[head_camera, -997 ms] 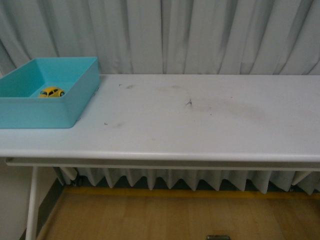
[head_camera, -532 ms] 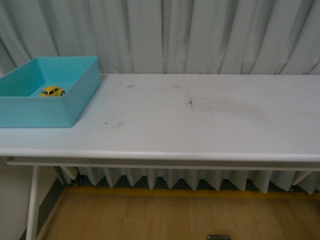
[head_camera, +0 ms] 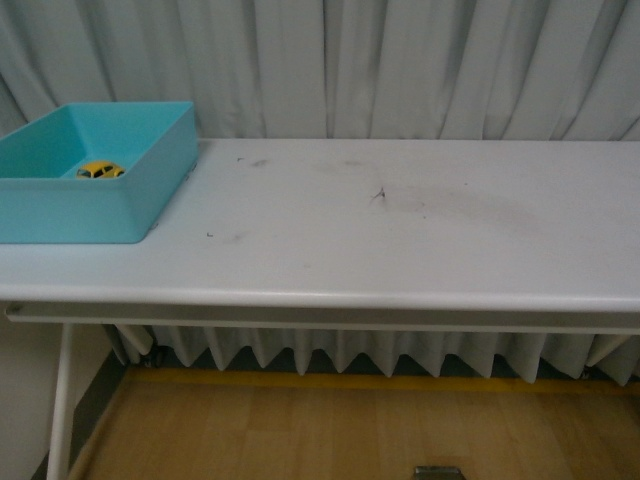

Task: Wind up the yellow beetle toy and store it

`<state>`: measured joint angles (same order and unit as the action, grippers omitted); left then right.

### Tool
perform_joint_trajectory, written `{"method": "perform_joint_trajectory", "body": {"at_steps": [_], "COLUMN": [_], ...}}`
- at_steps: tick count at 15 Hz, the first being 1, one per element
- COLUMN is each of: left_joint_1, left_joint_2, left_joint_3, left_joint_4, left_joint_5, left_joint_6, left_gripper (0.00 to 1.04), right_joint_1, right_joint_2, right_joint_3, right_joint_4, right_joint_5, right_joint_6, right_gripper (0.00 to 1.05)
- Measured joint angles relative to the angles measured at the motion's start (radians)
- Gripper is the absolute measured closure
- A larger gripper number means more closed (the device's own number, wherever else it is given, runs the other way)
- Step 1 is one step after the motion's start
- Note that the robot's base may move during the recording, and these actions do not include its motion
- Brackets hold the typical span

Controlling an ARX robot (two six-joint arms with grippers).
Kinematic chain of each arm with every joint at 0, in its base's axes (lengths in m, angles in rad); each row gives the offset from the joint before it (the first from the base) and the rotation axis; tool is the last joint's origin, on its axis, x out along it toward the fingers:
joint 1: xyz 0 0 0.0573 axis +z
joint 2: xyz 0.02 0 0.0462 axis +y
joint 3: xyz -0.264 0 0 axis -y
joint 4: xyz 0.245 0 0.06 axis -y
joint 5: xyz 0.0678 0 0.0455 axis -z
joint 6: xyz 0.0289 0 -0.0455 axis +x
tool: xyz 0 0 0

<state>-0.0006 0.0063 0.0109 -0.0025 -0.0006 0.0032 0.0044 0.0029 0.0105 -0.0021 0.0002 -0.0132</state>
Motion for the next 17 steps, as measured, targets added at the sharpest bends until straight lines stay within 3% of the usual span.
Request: {"method": "perform_joint_trajectory", "body": {"at_steps": [17], "left_joint_1": [0.000], "left_joint_2": [0.000], "left_joint_3": [0.000], "left_joint_4": [-0.002], "left_joint_5": [0.000], "left_joint_6": [-0.001], "left_gripper": [0.07], "right_joint_1": [0.000], "right_joint_2": [0.000], "right_joint_3": [0.000], "right_joint_4": [-0.002], "right_joint_5": [0.000], "right_joint_6": [0.002], "right_gripper": [0.07]}}
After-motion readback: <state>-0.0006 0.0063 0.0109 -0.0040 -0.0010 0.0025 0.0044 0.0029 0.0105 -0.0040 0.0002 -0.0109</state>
